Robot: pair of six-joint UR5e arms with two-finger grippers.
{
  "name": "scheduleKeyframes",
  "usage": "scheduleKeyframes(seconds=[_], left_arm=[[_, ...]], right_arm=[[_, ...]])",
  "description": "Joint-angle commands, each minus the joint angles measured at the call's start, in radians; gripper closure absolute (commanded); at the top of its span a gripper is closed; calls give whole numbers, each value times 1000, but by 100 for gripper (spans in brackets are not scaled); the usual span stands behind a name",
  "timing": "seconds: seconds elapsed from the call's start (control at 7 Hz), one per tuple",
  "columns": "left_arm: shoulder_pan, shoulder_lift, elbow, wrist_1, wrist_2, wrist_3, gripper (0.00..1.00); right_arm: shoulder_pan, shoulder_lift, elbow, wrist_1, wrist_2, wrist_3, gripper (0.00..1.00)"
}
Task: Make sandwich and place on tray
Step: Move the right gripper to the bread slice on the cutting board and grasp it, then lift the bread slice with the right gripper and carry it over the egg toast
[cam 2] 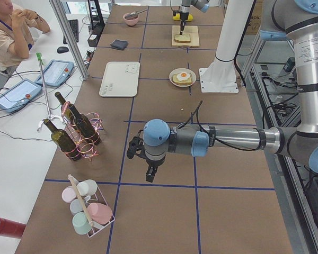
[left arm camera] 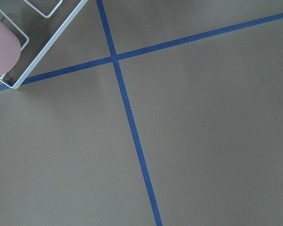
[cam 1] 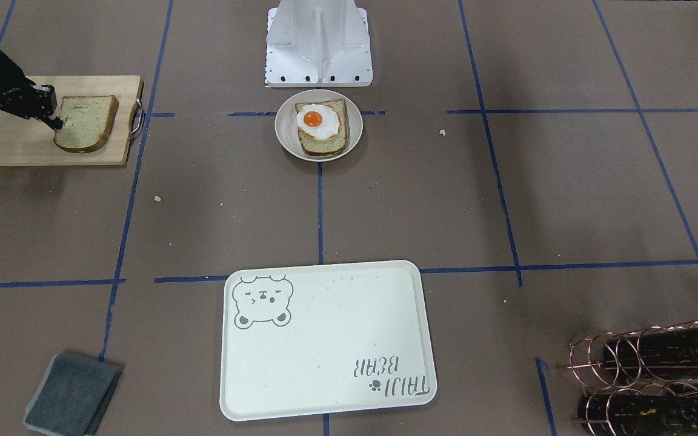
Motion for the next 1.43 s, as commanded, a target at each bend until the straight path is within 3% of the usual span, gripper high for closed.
scheduleKeyframes(seconds=[0.0,0.29,0.57,1.0,1.29], left_arm=[[0,1,0,0,0,0,0],[0,1,-2,0,0,0,0],[0,1,-2,0,0,-1,0],[0,1,-2,0,0,-1,0],[0,1,-2,0,0,0,0]], right_arm=[[6,-6,4,57,31,-2,100],[13,-19,79,104,91,24,100],[9,55,110,102,94,139,100],[1,332,119,28,78,314,100],[-29,559,119,-145,46,354,100]])
